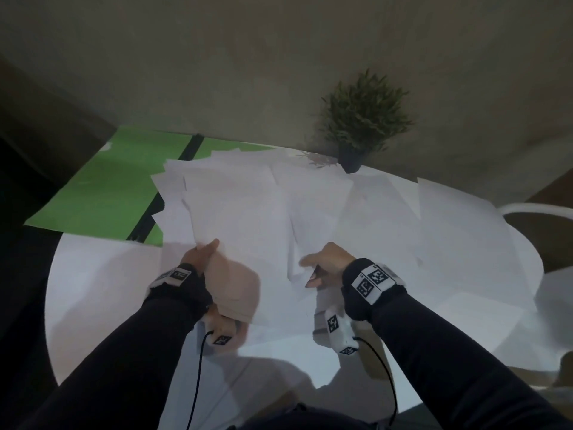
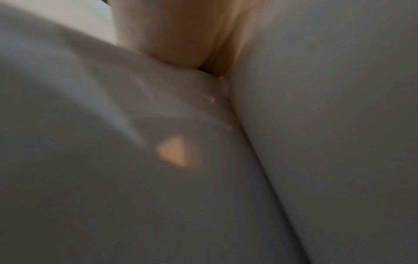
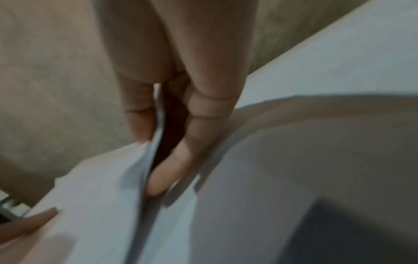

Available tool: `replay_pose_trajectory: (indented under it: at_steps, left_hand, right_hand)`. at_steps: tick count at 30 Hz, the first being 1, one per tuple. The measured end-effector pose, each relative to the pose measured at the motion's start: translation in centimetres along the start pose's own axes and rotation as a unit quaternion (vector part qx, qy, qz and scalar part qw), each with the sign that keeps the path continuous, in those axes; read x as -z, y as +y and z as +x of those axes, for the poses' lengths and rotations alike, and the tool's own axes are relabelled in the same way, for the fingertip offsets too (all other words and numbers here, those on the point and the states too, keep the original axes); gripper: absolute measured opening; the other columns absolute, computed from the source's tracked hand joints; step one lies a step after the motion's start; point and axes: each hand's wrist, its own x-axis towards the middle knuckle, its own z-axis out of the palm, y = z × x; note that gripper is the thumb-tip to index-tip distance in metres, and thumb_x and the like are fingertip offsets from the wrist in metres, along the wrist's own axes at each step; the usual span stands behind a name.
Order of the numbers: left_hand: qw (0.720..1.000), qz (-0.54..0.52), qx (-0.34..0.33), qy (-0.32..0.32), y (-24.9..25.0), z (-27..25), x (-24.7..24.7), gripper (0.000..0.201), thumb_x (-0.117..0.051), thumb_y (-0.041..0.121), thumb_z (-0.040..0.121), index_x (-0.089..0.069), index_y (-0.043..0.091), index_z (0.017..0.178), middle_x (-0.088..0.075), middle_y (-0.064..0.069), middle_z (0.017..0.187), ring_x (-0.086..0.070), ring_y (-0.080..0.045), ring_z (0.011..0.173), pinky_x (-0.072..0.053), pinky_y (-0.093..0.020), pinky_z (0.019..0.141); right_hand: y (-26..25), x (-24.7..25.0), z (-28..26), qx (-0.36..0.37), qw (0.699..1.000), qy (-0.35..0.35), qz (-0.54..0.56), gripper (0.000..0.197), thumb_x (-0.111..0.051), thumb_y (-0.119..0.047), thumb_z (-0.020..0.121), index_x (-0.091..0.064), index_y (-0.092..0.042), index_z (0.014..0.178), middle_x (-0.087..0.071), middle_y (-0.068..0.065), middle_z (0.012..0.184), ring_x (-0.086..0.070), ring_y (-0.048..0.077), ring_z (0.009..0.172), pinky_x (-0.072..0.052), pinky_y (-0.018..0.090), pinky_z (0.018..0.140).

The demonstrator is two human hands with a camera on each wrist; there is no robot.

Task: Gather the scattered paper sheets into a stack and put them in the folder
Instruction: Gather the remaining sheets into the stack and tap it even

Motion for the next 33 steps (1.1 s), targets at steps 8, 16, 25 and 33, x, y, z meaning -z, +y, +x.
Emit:
replay_pose_trajectory:
  at_steps: [8,16,25,33]
  left_hand:
    - [1.000,-0.009,0.003,-0.002,-0.1,0.0,-0.1,0.050,-0.063,0.031,0.088,-0.055,-0.003,0.122,-0.059,-0.023,0.125,-0.056,-0.038,0.114,-0.043,-0.045,0.102]
    - [1.000,-0.027,0.010,0.008,0.0,-0.1,-0.2,0.055,-0.063,0.033,0.087,-0.052,-0.004,0.126,-0.057,-0.023,0.126,-0.055,-0.038,0.114,-0.044,-0.042,0.100]
    - [0.999,-0.038,0.010,0.003,0.0,-0.4,-0.3,0.054,-0.067,0.028,0.085,-0.052,-0.005,0.125,-0.058,-0.024,0.125,-0.057,-0.039,0.113,-0.045,-0.046,0.100]
    - [0.999,-0.037,0.006,-0.001,0.0,-0.9,-0.6,0.057,-0.072,0.021,0.080,-0.051,-0.004,0.126,-0.058,-0.022,0.126,-0.056,-0.038,0.113,-0.044,-0.043,0.098]
  right_hand:
    - [-0.7,6.0,1.9,0.122,0.966,0.204,0.098,0.048,-0.064,-0.031,0.088,-0.046,-0.020,0.130,-0.059,0.007,0.105,-0.059,0.022,0.069,-0.044,0.024,0.045]
    - [-0.4,4.0,0.7,0.013,0.987,-0.080,-0.142,0.022,-0.065,-0.002,0.083,-0.068,-0.007,0.104,-0.066,0.006,0.087,-0.068,0.018,0.065,-0.052,0.025,0.053]
    - [-0.2,4.0,5.2,0.088,0.982,0.167,0.020,0.031,-0.056,0.005,0.082,-0.064,-0.002,0.111,-0.060,0.003,0.069,-0.056,0.018,0.062,-0.046,0.025,0.063]
    - [-3.4,2.7,3.0,0.201,0.950,0.229,-0.060,0.025,-0.055,-0.008,0.090,-0.070,-0.006,0.111,-0.068,0.006,0.116,-0.059,0.018,0.111,-0.041,0.025,0.103]
